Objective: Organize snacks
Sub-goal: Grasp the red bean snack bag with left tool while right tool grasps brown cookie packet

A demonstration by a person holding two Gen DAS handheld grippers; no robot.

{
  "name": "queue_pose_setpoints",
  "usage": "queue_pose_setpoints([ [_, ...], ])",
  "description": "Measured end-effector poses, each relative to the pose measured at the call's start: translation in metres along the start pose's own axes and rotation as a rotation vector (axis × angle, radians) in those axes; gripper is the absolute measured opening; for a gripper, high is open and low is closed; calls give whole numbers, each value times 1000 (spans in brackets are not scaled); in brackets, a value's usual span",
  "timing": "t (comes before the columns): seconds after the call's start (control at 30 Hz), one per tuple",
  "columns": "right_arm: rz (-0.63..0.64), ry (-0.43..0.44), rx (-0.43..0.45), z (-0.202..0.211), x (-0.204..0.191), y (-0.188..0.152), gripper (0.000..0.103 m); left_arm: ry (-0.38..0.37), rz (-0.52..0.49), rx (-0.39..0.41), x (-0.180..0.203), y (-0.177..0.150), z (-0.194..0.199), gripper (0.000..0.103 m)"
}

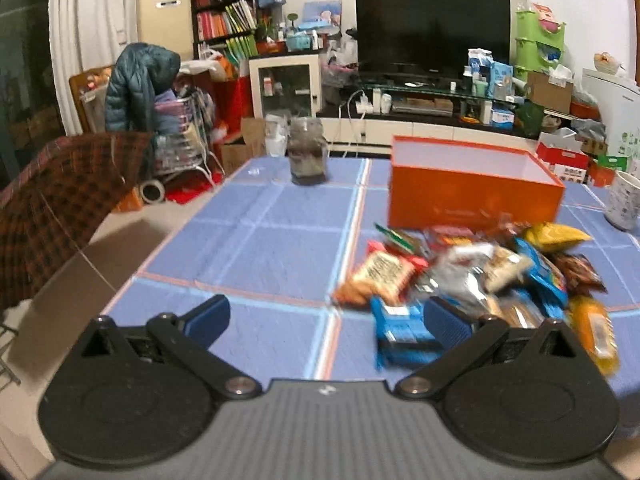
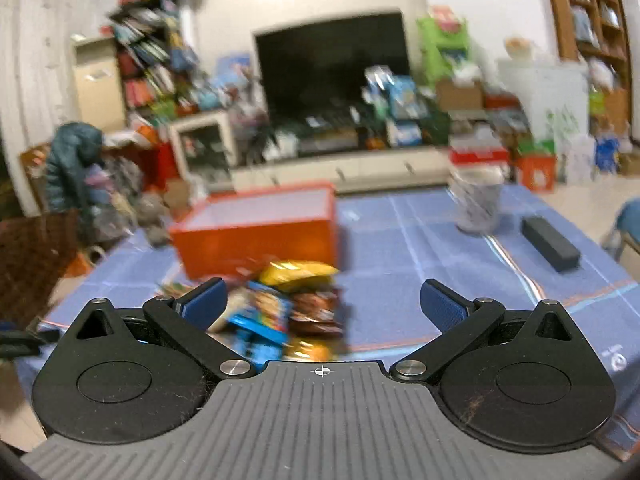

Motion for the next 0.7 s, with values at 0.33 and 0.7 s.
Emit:
queue_pose_setpoints([
  [0.33, 230, -69, 336, -20, -15, 24, 97, -110, -45, 32, 3, 34, -94, 102],
  [0.7, 220, 8, 32, -150, -38, -28, 81, -290, -117, -102, 18, 7, -175, 102],
])
Point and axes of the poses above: each gripper's, at about its wrist camera, not at the fingertips, and z roughly against the way its jaws point, x to its right, y to its top, the point moved 5 cm from there along -z, roughly the way its jaws point, and after that the axes turned 5 degrees about x, right-handed, at the moved point
